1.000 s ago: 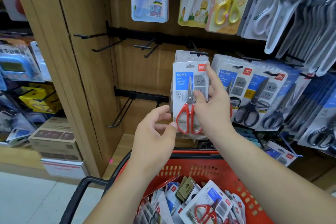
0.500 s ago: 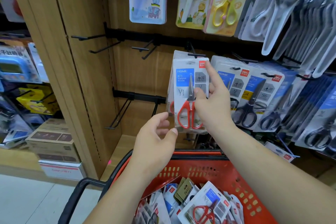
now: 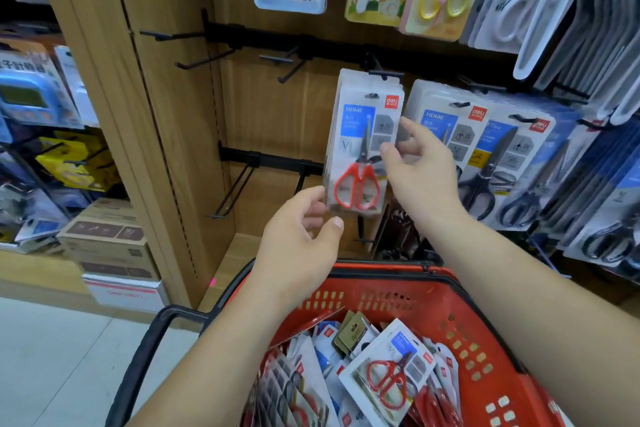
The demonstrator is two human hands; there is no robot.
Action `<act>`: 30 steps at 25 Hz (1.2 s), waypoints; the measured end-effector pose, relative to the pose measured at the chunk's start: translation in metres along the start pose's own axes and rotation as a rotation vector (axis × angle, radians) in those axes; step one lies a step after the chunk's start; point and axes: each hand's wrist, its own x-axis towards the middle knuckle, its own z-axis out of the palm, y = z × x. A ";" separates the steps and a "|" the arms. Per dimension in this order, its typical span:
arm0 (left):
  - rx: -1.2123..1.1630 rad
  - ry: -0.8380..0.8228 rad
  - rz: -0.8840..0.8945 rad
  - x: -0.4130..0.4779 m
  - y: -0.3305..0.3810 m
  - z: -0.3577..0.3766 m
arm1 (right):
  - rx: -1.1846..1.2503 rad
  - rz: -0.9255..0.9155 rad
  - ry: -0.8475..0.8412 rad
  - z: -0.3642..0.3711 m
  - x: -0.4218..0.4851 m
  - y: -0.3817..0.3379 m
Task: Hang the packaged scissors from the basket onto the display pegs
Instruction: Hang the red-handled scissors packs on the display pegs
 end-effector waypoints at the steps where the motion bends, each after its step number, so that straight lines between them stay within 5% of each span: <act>1: 0.008 0.001 0.000 -0.001 -0.002 0.001 | -0.013 0.005 0.000 -0.006 -0.005 0.004; 6: 0.163 -0.065 -0.022 -0.011 -0.026 0.022 | -0.071 0.070 -0.212 -0.042 -0.057 0.055; 10: 0.465 -0.398 -0.036 -0.033 -0.079 0.073 | -0.189 0.283 -0.560 -0.059 -0.104 0.121; 15: 0.695 -0.655 -0.221 -0.073 -0.131 0.110 | -0.454 0.526 -0.738 -0.072 -0.130 0.203; 22: 0.351 -0.551 -0.557 -0.059 -0.148 0.112 | -0.544 0.730 -0.684 -0.068 -0.144 0.245; 27: 0.256 -0.386 -0.662 -0.060 -0.147 0.094 | -0.617 0.720 -0.842 -0.061 -0.157 0.254; 30: 0.094 -0.297 -0.715 -0.068 -0.143 0.084 | -0.500 0.704 -0.712 -0.064 -0.149 0.237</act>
